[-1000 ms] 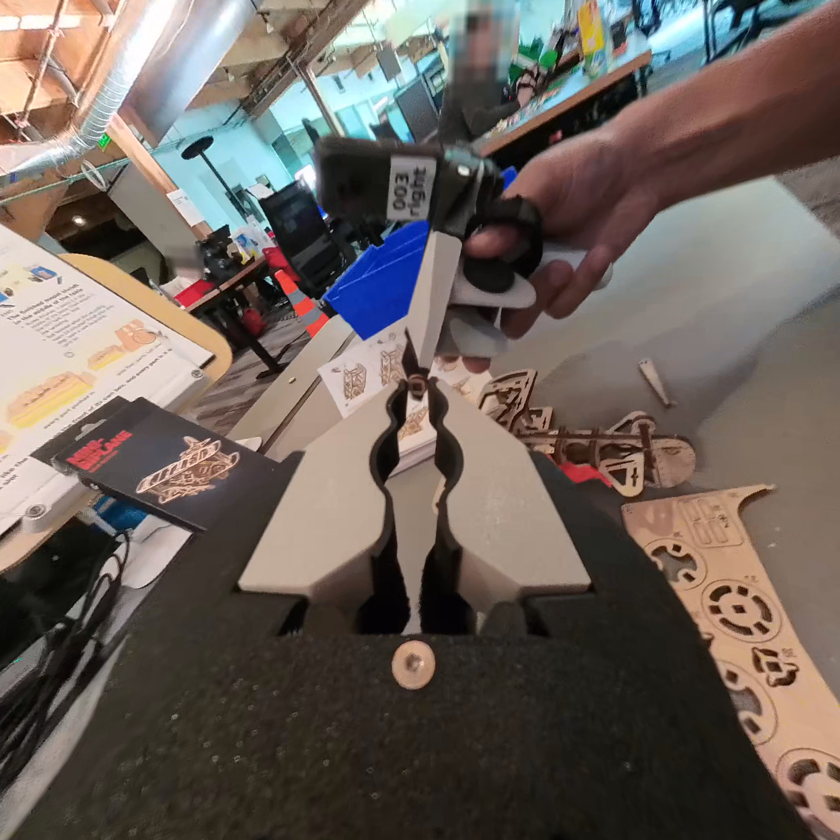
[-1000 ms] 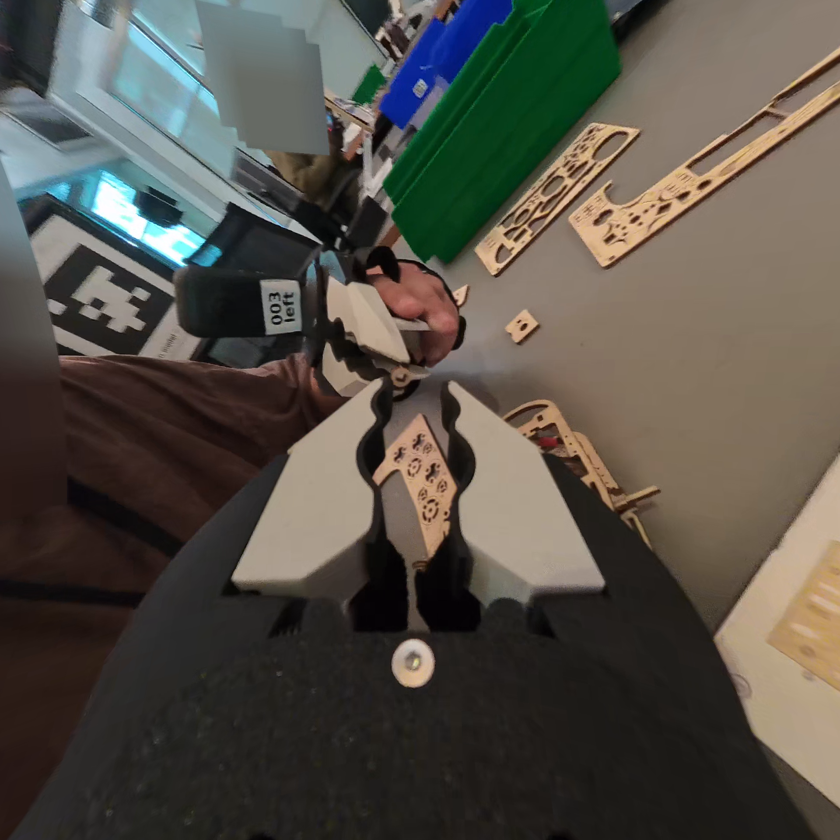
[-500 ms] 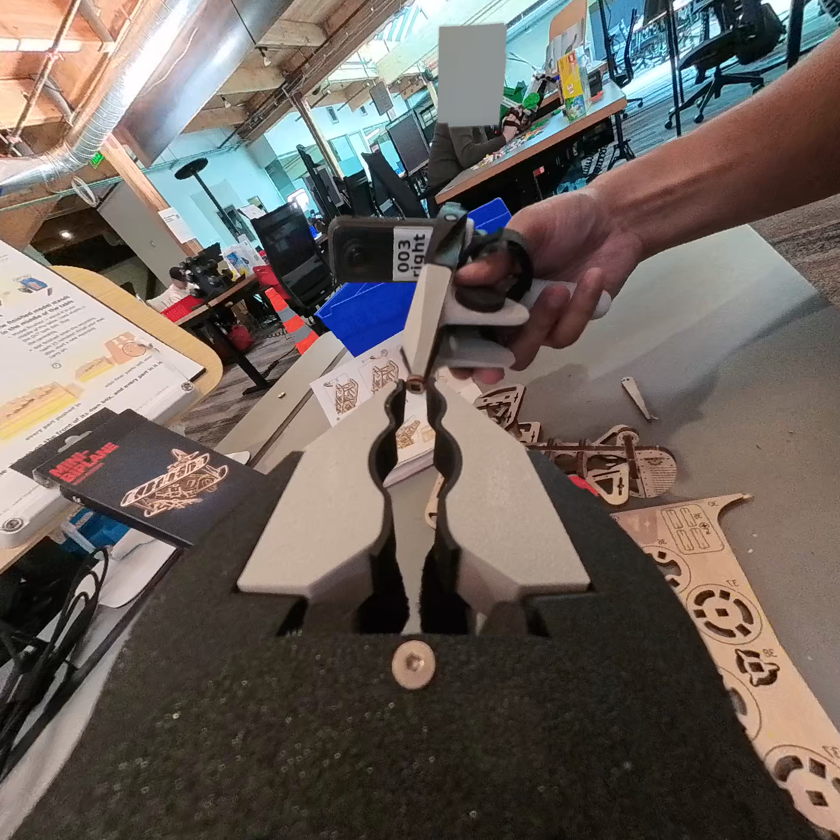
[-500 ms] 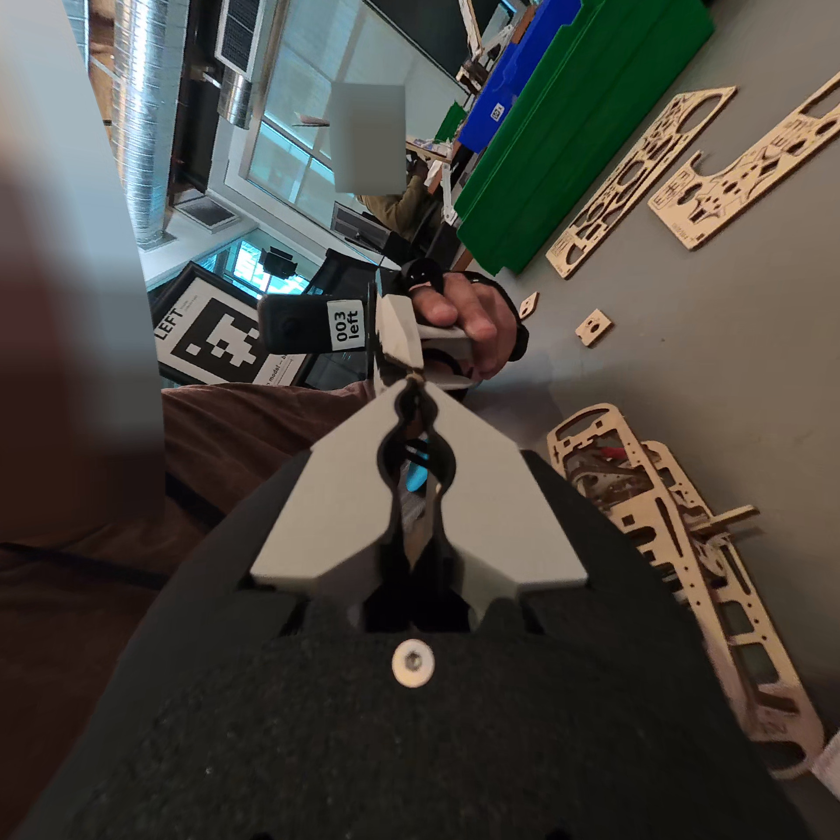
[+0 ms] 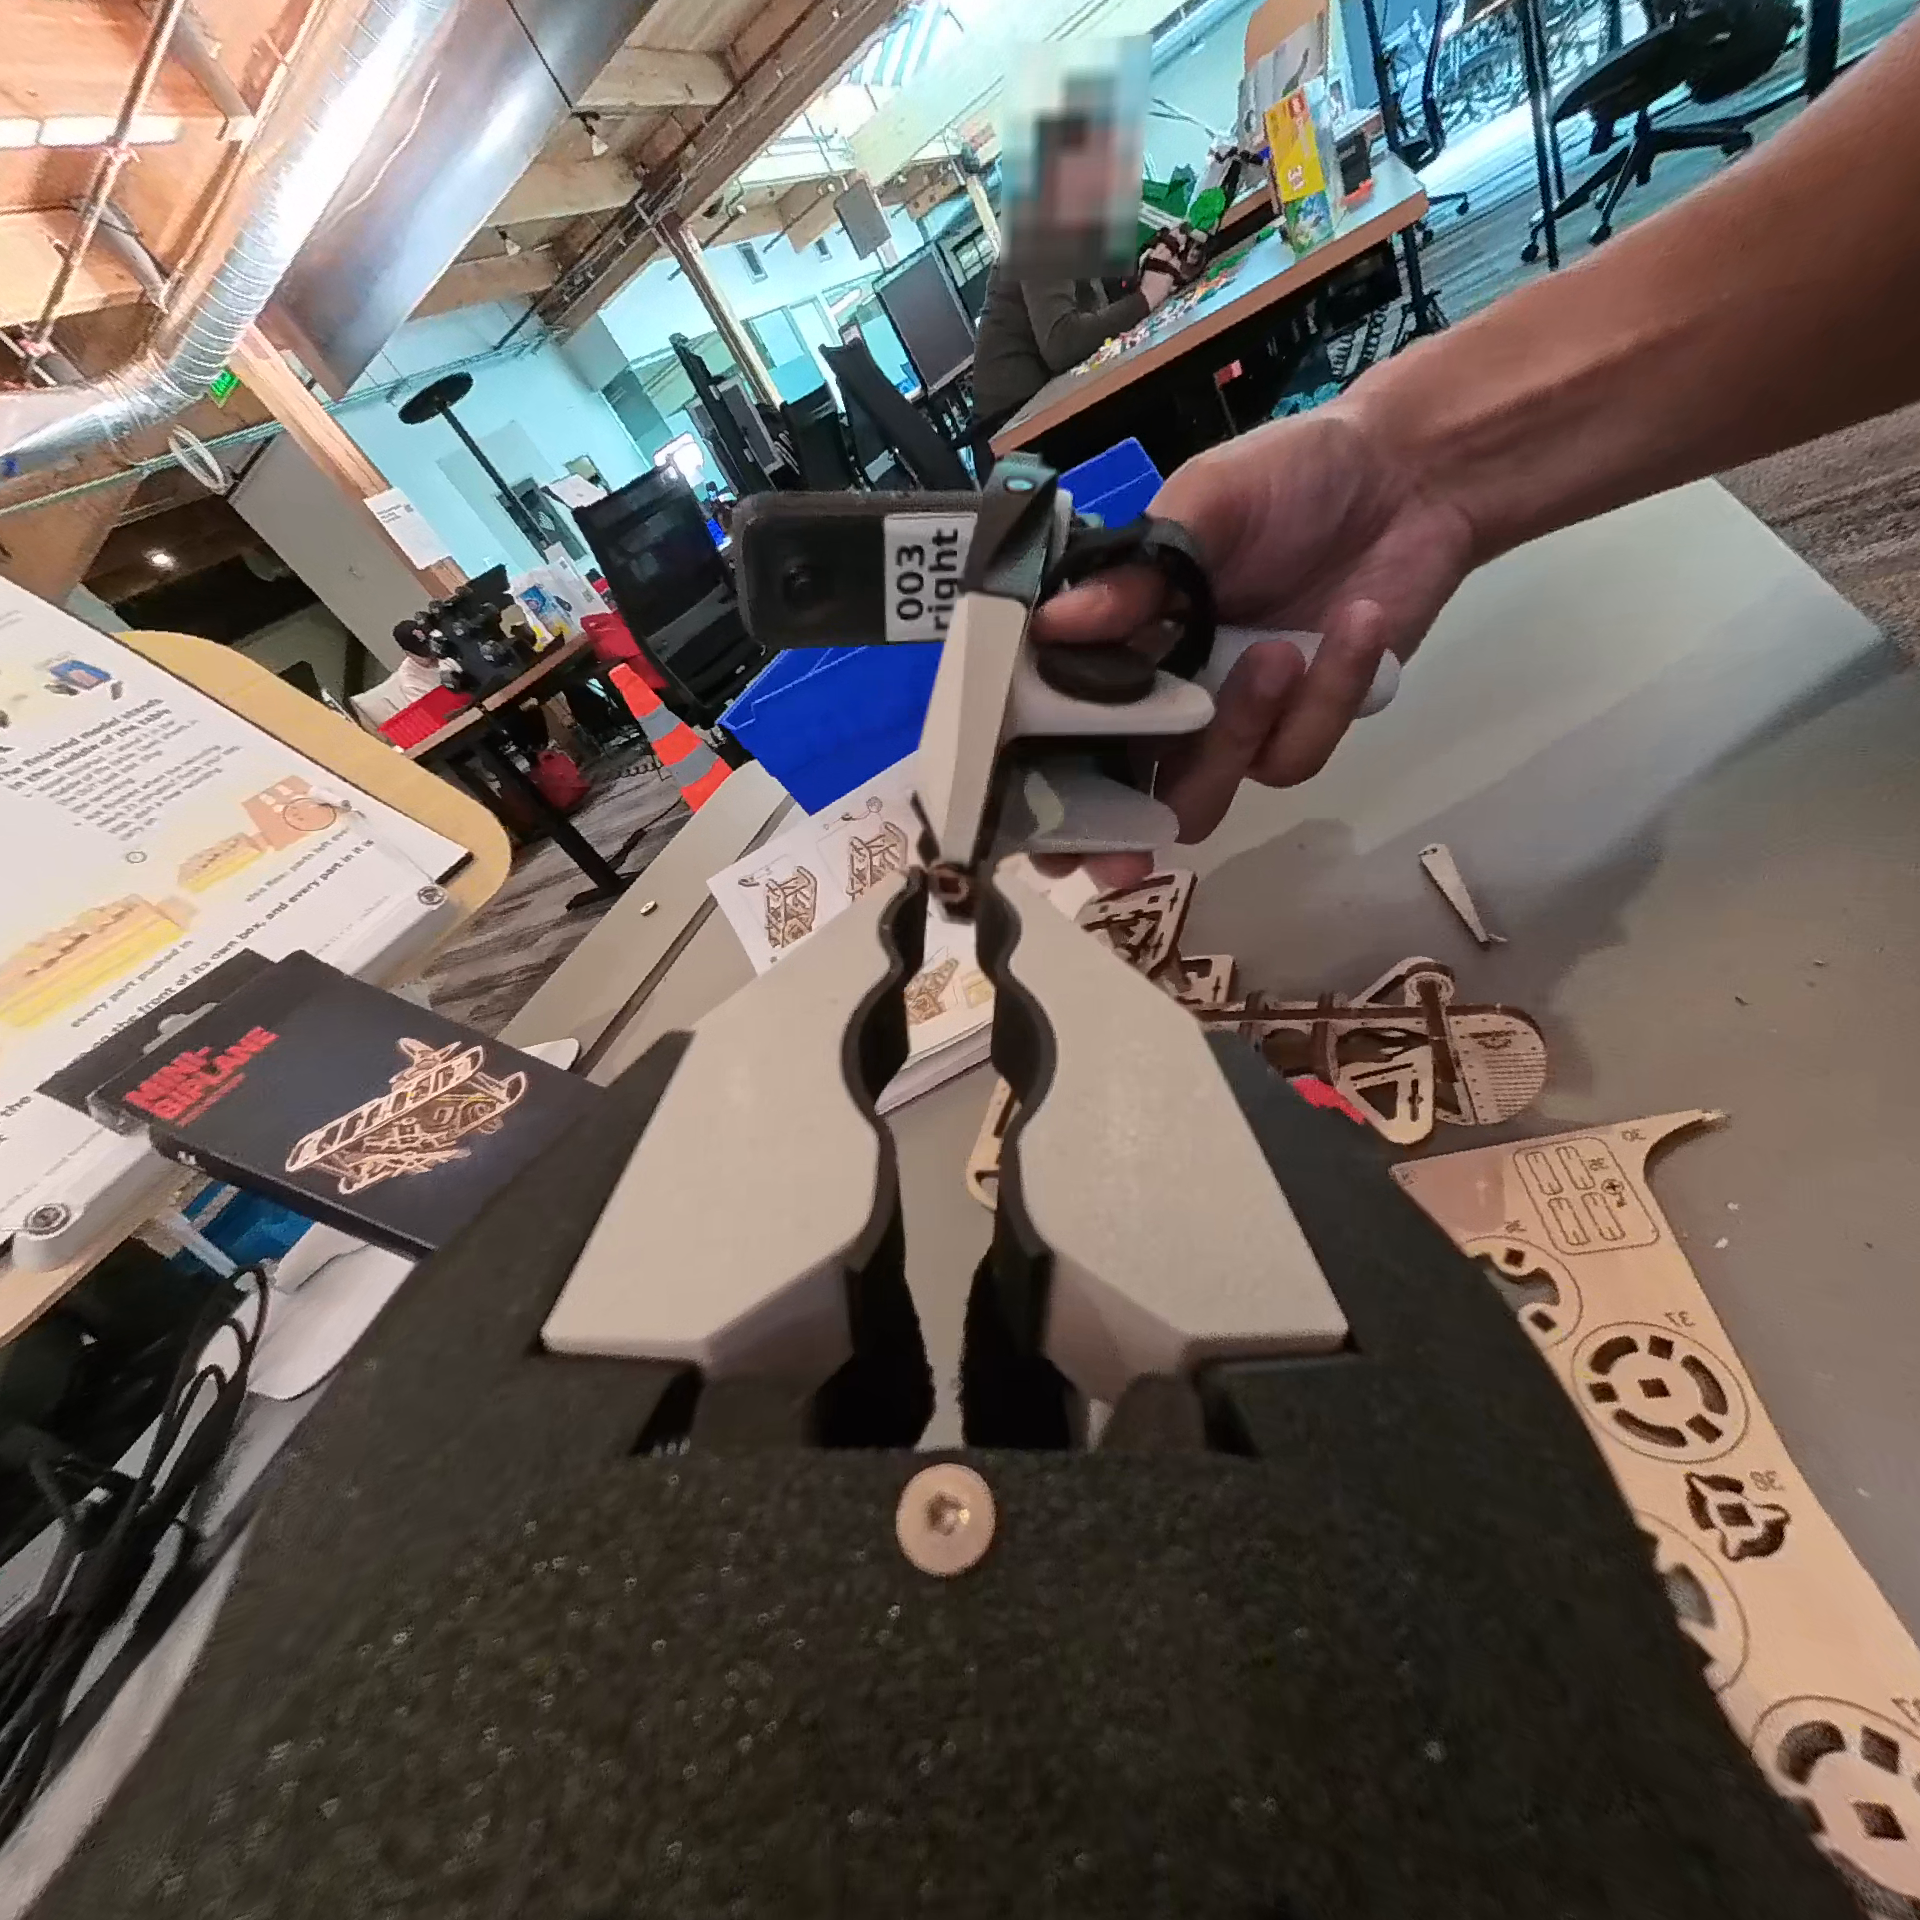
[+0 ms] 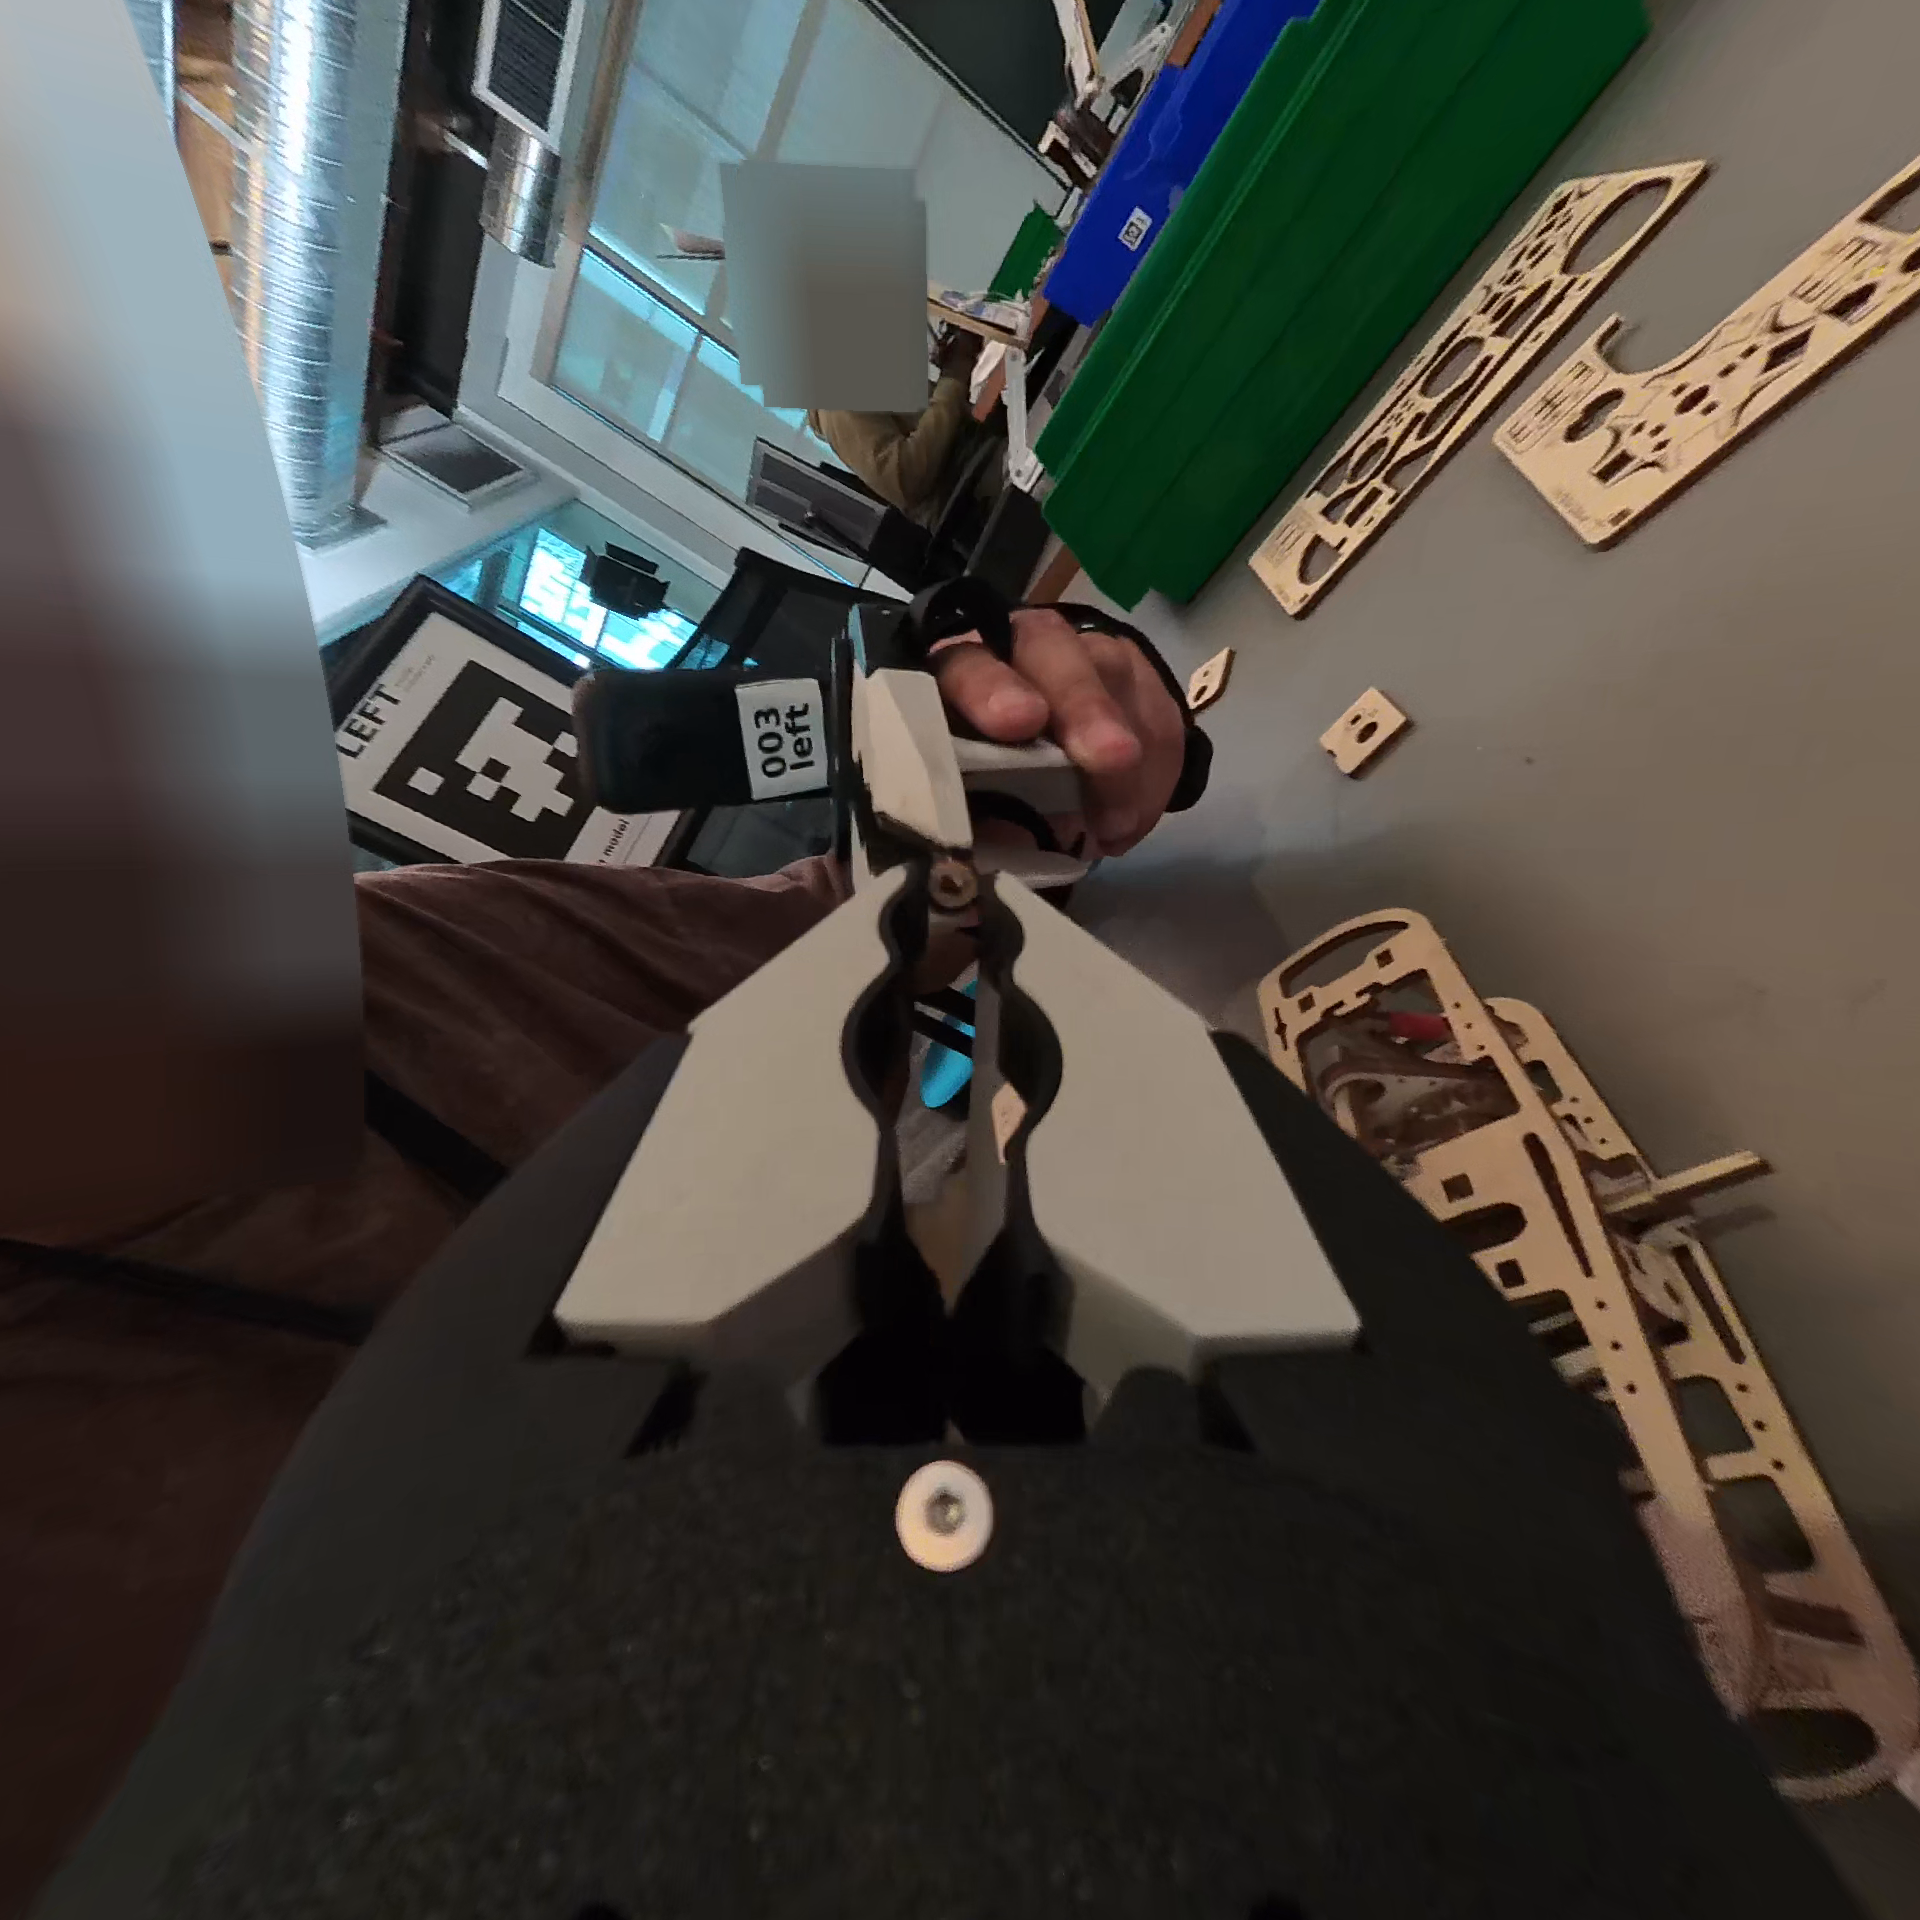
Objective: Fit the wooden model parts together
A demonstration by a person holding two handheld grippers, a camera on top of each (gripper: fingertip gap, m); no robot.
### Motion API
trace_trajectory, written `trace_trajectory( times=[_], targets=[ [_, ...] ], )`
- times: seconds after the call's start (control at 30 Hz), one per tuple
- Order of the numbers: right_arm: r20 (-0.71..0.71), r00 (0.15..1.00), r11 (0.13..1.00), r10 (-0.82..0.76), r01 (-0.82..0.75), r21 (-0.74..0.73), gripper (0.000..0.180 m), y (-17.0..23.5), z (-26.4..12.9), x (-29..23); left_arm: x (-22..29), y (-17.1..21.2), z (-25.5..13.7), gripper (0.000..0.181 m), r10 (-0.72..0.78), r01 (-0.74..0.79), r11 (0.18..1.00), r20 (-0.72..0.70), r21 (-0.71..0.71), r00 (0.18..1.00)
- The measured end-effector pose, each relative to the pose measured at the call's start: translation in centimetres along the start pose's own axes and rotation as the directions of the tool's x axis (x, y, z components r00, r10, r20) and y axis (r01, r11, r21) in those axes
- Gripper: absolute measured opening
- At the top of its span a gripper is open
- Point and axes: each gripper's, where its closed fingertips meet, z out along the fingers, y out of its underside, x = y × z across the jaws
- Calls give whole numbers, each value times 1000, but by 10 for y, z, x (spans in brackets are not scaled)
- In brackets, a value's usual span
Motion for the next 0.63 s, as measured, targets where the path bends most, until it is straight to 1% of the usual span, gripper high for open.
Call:
trace_trajectory(
  times=[0.1,0.17,0.3,0.4,0.47,0.53,0.6,0.63],
  targets=[
    [-56,998,1000,-27,27,-12,7,1,0,5,0,4,1,7,29,-29,999,9,-25,1000],
    [-139,989,998,-57,54,-26,7,1,-1,12,1,10,3,7,75,-74,995,21,-70,997],
    [-301,945,991,-128,112,-68,7,3,-2,21,1,19,5,7,158,-152,979,36,-134,987],
    [-375,912,986,-163,135,-101,7,3,-3,25,1,22,6,7,203,-194,968,45,-161,978],
    [-401,898,982,-182,146,-119,7,3,-3,27,0,25,7,7,209,-198,964,48,-179,977],
    [-391,895,975,-215,175,-136,9,1,-7,26,0,27,7,7,194,-183,964,42,-191,980],
    [-357,895,963,-267,237,-127,15,-8,-19,20,-2,35,6,7,172,-161,962,31,-220,985],
    [-338,879,942,-335,297,-159,13,-7,-26,19,-1,38,5,7,149,-142,963,12,-227,989]
  ],
)
